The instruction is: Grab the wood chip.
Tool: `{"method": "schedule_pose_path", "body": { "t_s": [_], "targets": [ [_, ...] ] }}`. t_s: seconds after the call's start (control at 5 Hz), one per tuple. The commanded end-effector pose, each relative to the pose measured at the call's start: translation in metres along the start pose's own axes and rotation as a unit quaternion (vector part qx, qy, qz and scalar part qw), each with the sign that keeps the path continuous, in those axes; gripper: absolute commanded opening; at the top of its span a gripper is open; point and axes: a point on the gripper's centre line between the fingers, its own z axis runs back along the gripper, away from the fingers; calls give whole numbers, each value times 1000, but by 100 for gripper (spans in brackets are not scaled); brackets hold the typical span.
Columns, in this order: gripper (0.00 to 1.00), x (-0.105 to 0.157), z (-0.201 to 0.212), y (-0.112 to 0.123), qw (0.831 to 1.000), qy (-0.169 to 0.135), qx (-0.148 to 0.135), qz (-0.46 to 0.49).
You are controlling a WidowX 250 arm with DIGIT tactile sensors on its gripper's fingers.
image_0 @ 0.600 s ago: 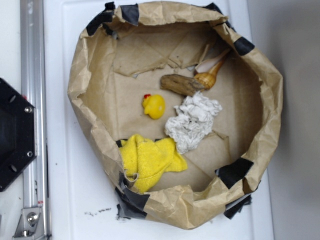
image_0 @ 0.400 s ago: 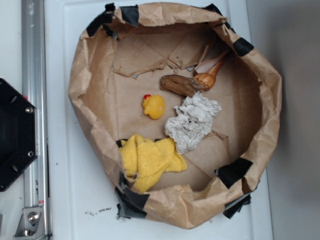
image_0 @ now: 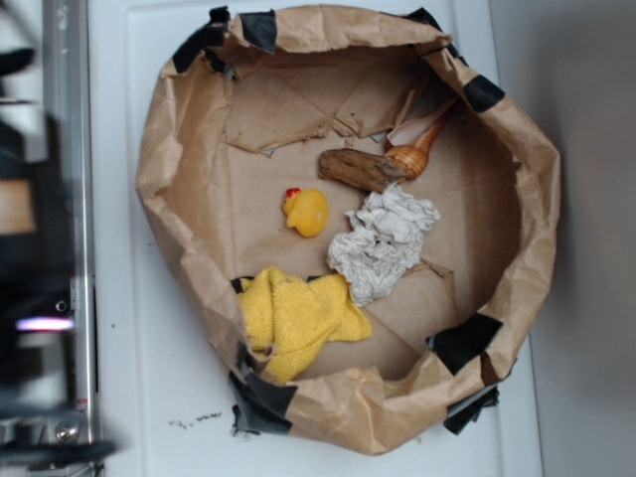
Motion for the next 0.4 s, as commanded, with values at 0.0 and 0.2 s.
{"method": "schedule_pose_path", "body": {
  "t_s": [0.0, 0.2],
  "targets": [
    [100, 49, -57, 20, 1000, 9, 19, 8],
    [100, 64, -81, 38, 999, 9, 34, -10]
  ]
}}
